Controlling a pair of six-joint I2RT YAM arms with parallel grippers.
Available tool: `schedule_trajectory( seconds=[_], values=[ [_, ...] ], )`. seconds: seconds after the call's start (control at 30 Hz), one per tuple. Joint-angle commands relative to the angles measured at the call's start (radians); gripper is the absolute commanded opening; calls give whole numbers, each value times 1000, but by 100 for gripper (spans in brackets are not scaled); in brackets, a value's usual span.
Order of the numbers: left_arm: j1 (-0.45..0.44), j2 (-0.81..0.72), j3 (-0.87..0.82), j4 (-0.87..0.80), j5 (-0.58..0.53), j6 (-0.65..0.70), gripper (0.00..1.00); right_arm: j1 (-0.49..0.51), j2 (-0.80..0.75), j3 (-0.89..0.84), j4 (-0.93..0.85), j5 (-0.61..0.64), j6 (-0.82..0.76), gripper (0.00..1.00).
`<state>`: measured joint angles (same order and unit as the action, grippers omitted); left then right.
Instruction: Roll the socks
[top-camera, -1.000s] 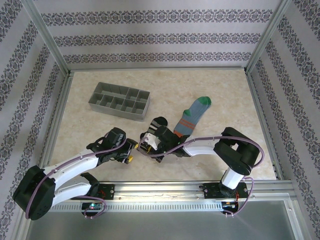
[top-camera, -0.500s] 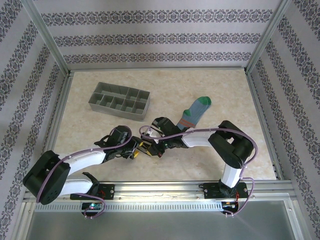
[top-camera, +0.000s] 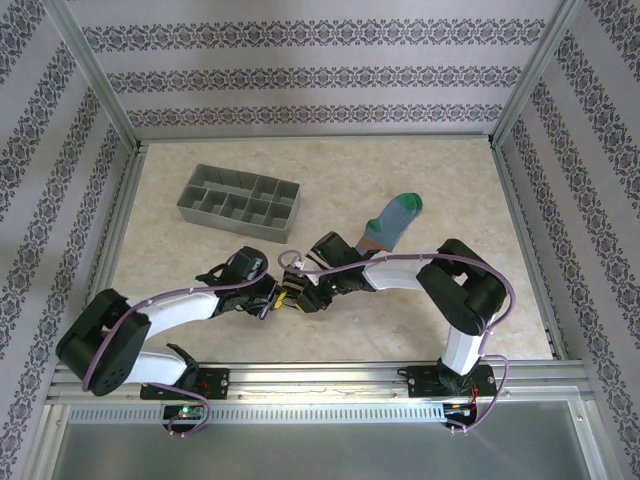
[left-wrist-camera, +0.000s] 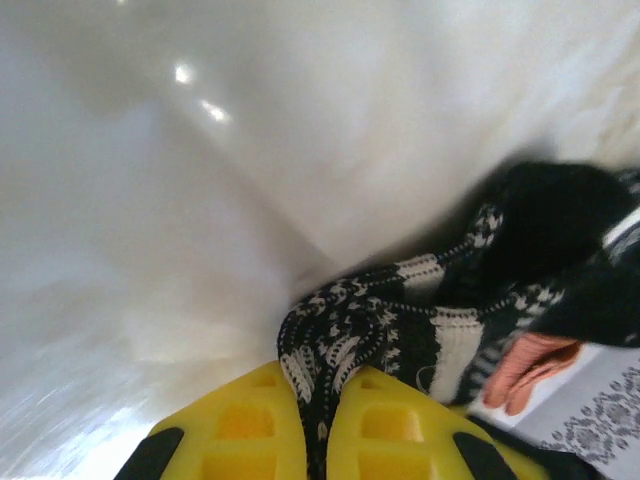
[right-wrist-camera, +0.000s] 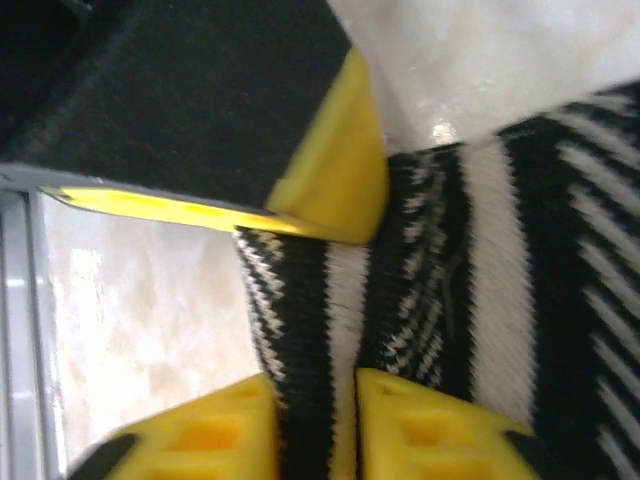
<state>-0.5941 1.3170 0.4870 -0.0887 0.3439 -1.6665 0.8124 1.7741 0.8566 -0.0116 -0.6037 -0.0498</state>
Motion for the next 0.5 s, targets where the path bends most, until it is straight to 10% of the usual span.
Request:
schedule_trajectory(
  seconds=[0.0,0.2,0.47],
  values=[
    [-33,-63,-8,-333,-19,-112,0,54,-127,-93,-66,250,-153,38],
    [-47,28,87,-437,-32,-159,0,285,-352,-234,68,635,-176,53],
    [-49,107,163,-516,-6,-145,0,500,-252,-160,110,981,-246,56]
  ],
)
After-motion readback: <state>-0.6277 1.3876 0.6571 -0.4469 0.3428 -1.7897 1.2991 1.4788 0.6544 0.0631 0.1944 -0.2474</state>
